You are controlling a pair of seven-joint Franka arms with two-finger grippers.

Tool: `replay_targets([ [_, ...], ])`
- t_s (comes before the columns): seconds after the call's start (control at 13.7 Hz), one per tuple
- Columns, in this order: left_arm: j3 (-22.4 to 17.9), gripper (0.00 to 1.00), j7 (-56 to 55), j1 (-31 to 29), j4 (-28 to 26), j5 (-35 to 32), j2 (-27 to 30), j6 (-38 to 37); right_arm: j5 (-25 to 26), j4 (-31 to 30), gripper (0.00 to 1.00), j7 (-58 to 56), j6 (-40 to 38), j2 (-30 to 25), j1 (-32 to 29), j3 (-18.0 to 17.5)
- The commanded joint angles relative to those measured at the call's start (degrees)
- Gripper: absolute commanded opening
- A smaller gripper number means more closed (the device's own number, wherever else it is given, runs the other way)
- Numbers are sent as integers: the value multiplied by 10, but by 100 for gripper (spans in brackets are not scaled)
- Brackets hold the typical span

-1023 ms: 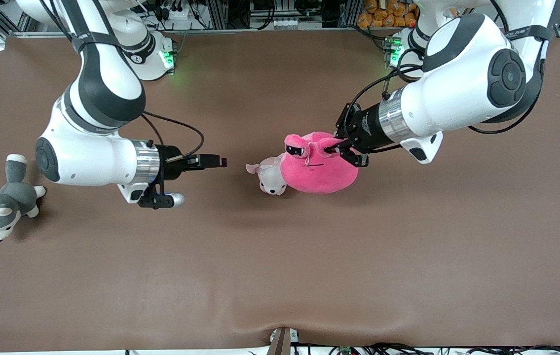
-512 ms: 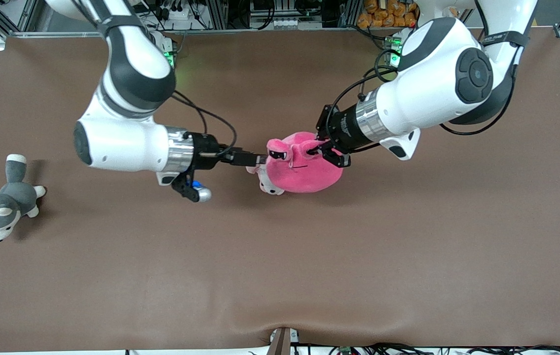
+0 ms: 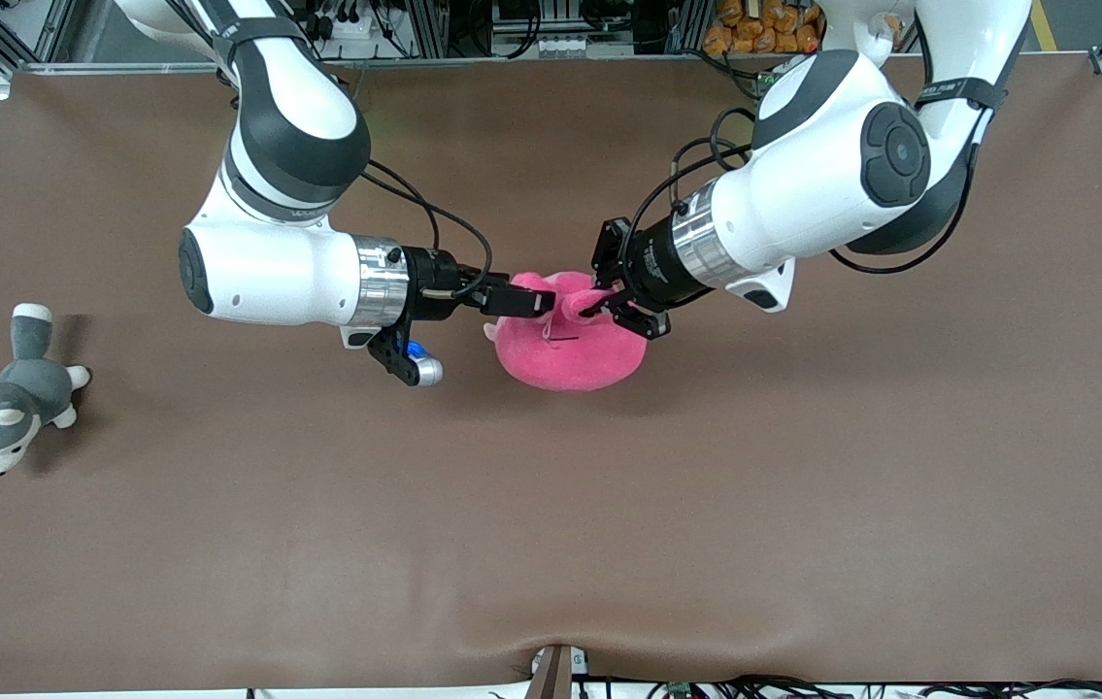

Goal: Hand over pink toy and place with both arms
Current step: 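Grasp the pink plush with the right gripper beside the left gripper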

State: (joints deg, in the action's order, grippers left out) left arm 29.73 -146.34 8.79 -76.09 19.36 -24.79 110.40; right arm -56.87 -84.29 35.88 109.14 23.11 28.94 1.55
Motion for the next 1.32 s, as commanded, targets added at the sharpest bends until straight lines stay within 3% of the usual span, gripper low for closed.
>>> replay_targets([
  [0.0, -3, 0, -21, 17, 17, -5, -9, 7, -15, 4, 100, 8, -6, 4, 1, 2],
  [1.17, -3, 0, -22, 18, 17, -11, -3, 2, 4, 0, 100, -111, -1, 5, -6, 6],
  [1.24, -3, 0, -22, 18, 16, -10, -3, 2, 4, 0, 92, -111, -1, 5, -6, 5],
])
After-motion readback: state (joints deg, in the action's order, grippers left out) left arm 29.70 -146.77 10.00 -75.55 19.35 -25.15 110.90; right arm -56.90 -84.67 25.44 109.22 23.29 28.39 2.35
